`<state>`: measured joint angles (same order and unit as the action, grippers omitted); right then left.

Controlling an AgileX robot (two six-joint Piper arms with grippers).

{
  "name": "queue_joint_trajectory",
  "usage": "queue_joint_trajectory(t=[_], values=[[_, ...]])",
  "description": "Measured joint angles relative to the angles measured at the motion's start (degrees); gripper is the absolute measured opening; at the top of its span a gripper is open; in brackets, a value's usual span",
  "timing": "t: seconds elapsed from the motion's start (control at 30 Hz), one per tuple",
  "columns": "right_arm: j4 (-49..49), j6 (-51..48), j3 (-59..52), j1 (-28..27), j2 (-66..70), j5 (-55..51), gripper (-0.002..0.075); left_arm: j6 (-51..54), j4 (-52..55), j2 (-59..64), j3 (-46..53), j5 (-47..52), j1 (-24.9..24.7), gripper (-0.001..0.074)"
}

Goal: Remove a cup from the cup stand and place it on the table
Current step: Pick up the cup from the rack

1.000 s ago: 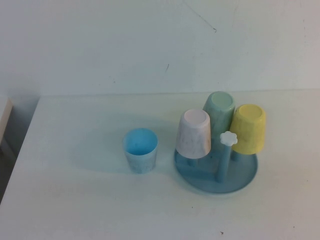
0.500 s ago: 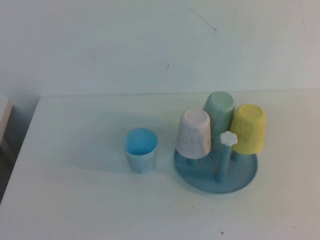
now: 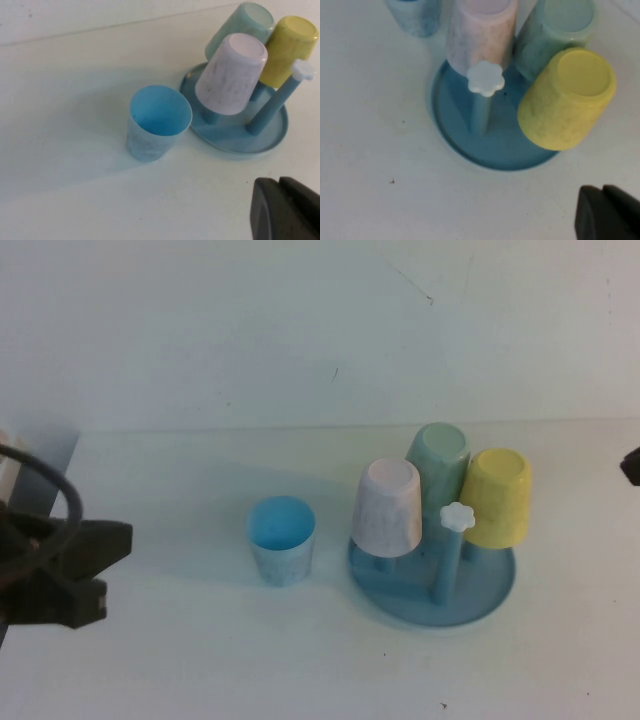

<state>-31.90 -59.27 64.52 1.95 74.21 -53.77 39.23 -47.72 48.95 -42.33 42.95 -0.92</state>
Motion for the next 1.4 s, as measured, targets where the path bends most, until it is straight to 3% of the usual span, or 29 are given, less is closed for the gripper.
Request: queue_joint_trajectory(t=[0.27,0.37,0.57,0.67,0.8,1.17,1.33,1.4], values=[[6.4,-1.0,8.0,8.2,12.1,0.9,0.0028,4.0,-3.8,9.9,-3.6,2.7,-2.9,-0.0003],[6.9,-0.3,11.3,9.4,15.9,0.5,0.0158,4.1,-2.8,12.8,-3.7,2.1,-7.4,-0.0003],[7.2,-0.1,17.5,9.6,23.4,-0.3,0.0574,4.1,-0.3,16.2,-3.7,-2.6,-18.1,-0.0003],[7.3,-0.1,20.3,9.7,26.6,-0.5,0.065,4.1,-0.2,17.7,-3.7,-4.8,-21.6,-0.0003],[7.3,0.0,23.7,9.8,30.4,-0.7,0.0672,3.7,-0.3,19.2,-3.8,-6.6,-24.1,-0.0003],[7.3,0.4,27.7,9.8,37.6,-2.5,0.0668,3.0,-1.7,19.9,-3.8,-9.1,-24.5,-0.0003],[7.3,0.4,27.7,9.8,38.0,-2.8,0.0553,2.9,-2.4,19.9,-3.8,-9.8,-24.5,-0.0003],[7.3,0.4,27.8,9.8,38.0,-2.9,0.0555,2.9,-2.6,19.9,-3.8,-10.0,-24.5,-0.0003]])
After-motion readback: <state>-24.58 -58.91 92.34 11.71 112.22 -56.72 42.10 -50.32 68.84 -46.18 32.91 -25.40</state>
